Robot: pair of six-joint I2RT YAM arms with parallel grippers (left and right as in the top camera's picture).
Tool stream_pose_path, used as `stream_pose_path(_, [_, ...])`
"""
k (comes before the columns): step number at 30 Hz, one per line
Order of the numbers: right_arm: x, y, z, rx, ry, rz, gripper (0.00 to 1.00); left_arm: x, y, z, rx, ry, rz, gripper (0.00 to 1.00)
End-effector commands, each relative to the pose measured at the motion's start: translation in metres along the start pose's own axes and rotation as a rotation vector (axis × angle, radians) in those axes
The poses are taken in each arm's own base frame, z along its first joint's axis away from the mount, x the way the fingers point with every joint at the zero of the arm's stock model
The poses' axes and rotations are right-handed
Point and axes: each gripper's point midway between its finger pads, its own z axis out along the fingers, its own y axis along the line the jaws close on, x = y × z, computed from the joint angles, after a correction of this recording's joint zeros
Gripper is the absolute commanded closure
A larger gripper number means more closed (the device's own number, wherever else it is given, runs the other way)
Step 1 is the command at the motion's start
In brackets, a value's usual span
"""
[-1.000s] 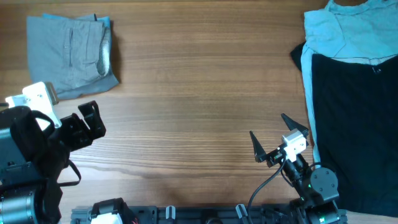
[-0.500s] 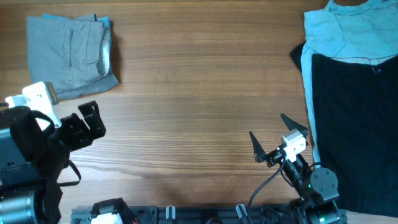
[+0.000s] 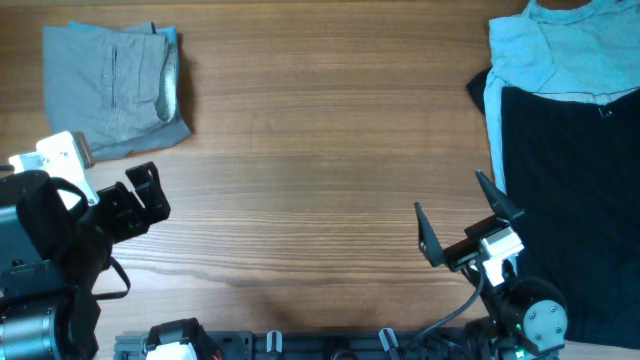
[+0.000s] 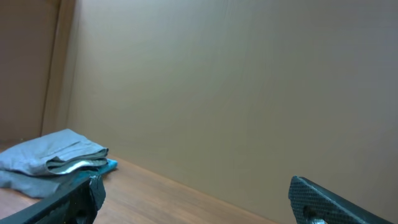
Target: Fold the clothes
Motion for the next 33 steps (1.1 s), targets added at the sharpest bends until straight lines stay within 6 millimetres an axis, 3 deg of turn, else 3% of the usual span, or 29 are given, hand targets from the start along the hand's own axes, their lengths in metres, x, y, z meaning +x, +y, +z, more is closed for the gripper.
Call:
stream_pose_path(1, [-0.011,0.000,0.005,-0.022,-0.001,-0.048,0.00,0.000,0.001,0.001,-0.007,-0.001,-0.004,0.00])
stream_pose_path(8, [0.003,0.004,-0.001,-0.027,0.029,-0.105,0.00,0.000,0.001,0.001,-0.007,-0.001,-0.005,0.00])
stream_pose_path(14, [0.052,0.014,-0.007,-0.064,0.142,-0.075,0.00,0.000,0.001,0.001,-0.008,-0.001,-0.005,0.00])
stream_pose_path(22, [0.089,0.021,-0.016,-0.093,0.295,-0.035,0.00,0.000,0.001,0.001,-0.008,-0.001,-0.005,0.00])
stream_pose_path(33, [0.092,0.021,-0.017,-0.096,0.310,-0.031,0.00,0.000,0.001,0.001,-0.008,-0.001,-0.005,0.00])
